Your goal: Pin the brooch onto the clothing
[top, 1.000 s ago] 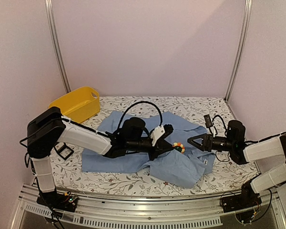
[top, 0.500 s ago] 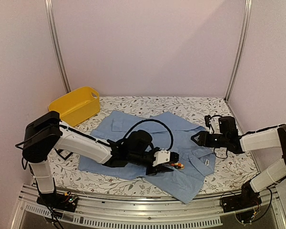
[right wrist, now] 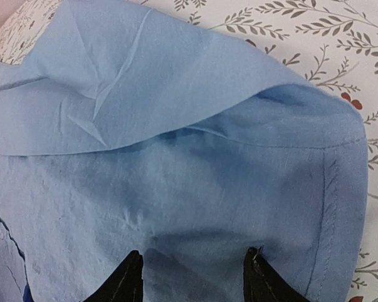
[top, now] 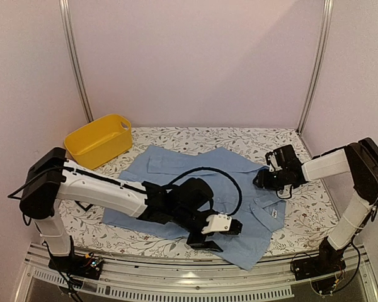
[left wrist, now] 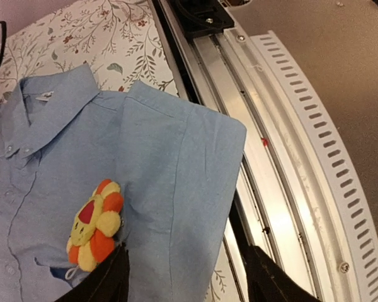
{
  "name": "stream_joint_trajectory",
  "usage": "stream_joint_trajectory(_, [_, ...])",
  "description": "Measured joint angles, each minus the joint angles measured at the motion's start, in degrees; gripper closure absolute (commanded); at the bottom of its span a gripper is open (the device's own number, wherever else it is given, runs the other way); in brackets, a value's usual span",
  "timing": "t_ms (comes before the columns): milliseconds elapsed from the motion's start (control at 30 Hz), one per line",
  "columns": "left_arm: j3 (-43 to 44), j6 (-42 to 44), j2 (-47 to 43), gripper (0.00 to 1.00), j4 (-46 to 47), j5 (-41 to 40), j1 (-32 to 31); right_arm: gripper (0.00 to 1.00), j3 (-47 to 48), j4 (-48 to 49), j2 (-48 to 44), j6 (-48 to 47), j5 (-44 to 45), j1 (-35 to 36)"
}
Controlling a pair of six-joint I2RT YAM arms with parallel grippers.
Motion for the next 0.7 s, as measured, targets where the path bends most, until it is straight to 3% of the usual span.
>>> stream_joint_trajectory(167, [-0.63,-7.5,-6.16,0.42,-2.01,-4.79,1.07,0.48,9.9,-7.48,6.19,-2.16,3.58,-0.66])
stream_joint_trajectory(267, [-1.03,-16.0,-9.22,0.42,-0.66,-10.1,5.49,0.48,16.39,-12.72,10.19,-4.55,6.71,-1.31])
stream_joint_trajectory(500, [-2.34,-37.83,-5.38,0.43,1.44,-25.94,28.72,0.48,33.59,-22.77,21.24,-10.62,12.72,-2.95])
stream_joint_trajectory(700, [1.31,-46.16,6.21,0.43,0.24,-30.95,37.64,0.49,53.37,-30.67,33.33,-14.75,14.64,-5.09])
